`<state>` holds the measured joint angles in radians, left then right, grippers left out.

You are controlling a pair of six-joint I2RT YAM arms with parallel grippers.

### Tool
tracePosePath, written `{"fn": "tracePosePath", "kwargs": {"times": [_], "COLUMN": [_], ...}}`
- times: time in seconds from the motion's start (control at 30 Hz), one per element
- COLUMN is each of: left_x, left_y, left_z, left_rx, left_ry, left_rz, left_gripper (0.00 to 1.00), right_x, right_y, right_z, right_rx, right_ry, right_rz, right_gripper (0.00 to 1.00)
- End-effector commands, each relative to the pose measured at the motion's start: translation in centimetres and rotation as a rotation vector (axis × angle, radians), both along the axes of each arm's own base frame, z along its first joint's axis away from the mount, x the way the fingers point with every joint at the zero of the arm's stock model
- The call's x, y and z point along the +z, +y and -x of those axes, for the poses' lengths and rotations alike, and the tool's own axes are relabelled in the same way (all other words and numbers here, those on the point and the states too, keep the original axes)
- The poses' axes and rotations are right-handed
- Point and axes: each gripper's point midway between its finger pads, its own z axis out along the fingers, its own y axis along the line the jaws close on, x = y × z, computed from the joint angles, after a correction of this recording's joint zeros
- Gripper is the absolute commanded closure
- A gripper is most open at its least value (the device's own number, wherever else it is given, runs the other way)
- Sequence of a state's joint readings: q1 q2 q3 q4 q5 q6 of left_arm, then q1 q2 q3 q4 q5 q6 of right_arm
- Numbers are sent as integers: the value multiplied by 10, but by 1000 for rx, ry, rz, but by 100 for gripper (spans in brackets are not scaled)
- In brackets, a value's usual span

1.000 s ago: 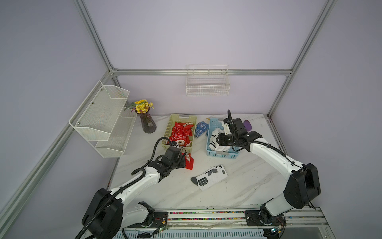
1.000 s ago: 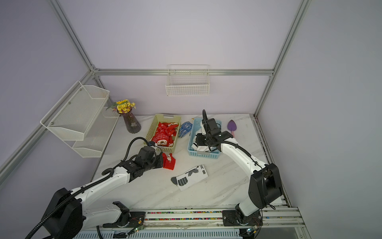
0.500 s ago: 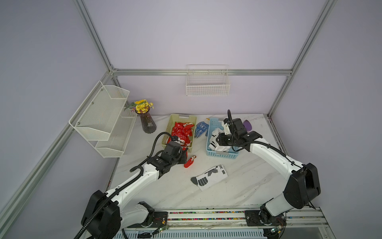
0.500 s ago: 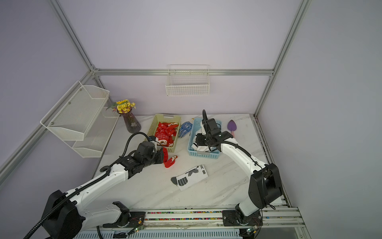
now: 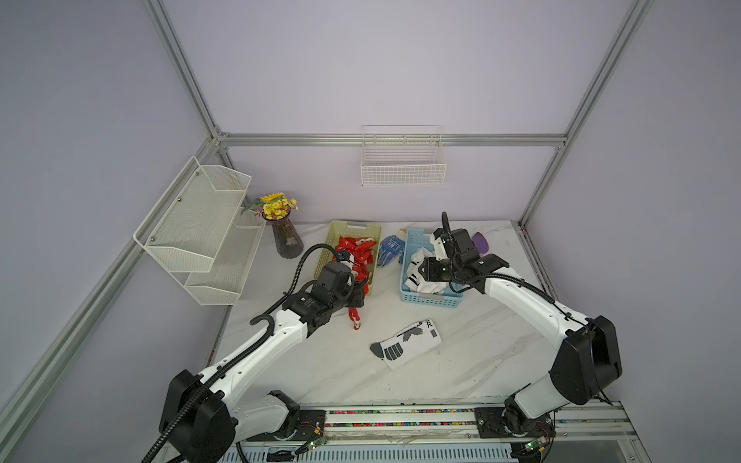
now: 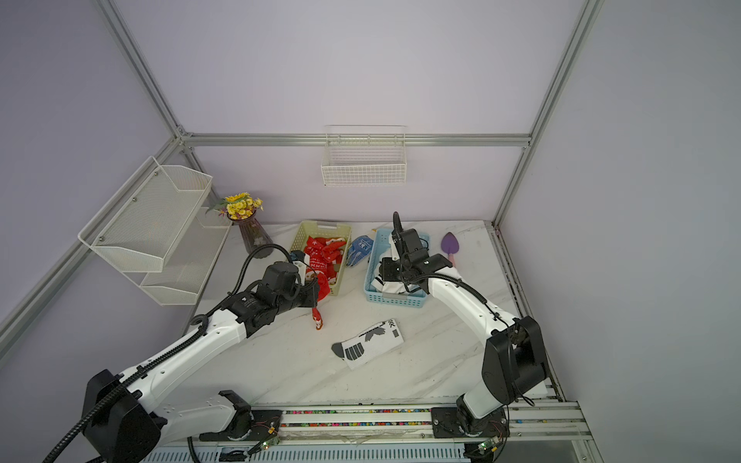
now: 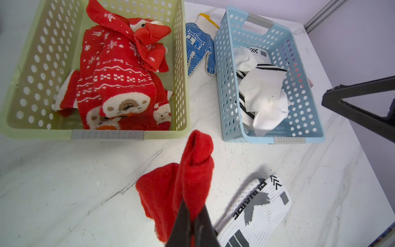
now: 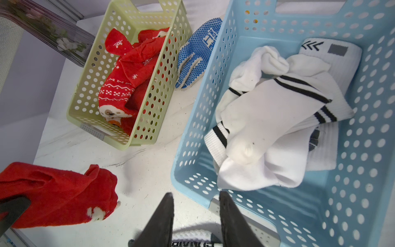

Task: Sort the socks into the basket by color
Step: Pick up the sock at the center of the board, then place the sock in the bin.

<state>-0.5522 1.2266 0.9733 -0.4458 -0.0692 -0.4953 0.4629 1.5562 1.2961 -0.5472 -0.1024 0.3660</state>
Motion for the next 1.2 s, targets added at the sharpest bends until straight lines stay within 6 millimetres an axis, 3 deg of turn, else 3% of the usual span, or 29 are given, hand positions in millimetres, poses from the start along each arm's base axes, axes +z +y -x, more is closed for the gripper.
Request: {"fn": "tracePosePath", "kwargs": {"times": [0.0,0.43,0.77,0.8,1.17], "left_x": [39,72,97,86,85], "left_y": [-12,-27,-38,-41,-49], "left_z": [-11,-28,-53,-60,-101], "left_rx": [-50,-143,-202,-209,-280], "left_ry": [-83,-163,-222,-197,-210], "left_rz": [16,-39,-55,-66,-86], "left_gripper": [99,99,99,99,99], "right_x": [4,4,3,3,2], "right_y": [1,0,0,0,0], "right_z": [2,4,4,4,4], "right_rx": [-4,-4,-5,-5,-6], "right_ry": [-15,-18,-15,-16,-13], "right_rz": [-12,-11,-10,-10,-12], "right_gripper": [61,61,61,61,61]}}
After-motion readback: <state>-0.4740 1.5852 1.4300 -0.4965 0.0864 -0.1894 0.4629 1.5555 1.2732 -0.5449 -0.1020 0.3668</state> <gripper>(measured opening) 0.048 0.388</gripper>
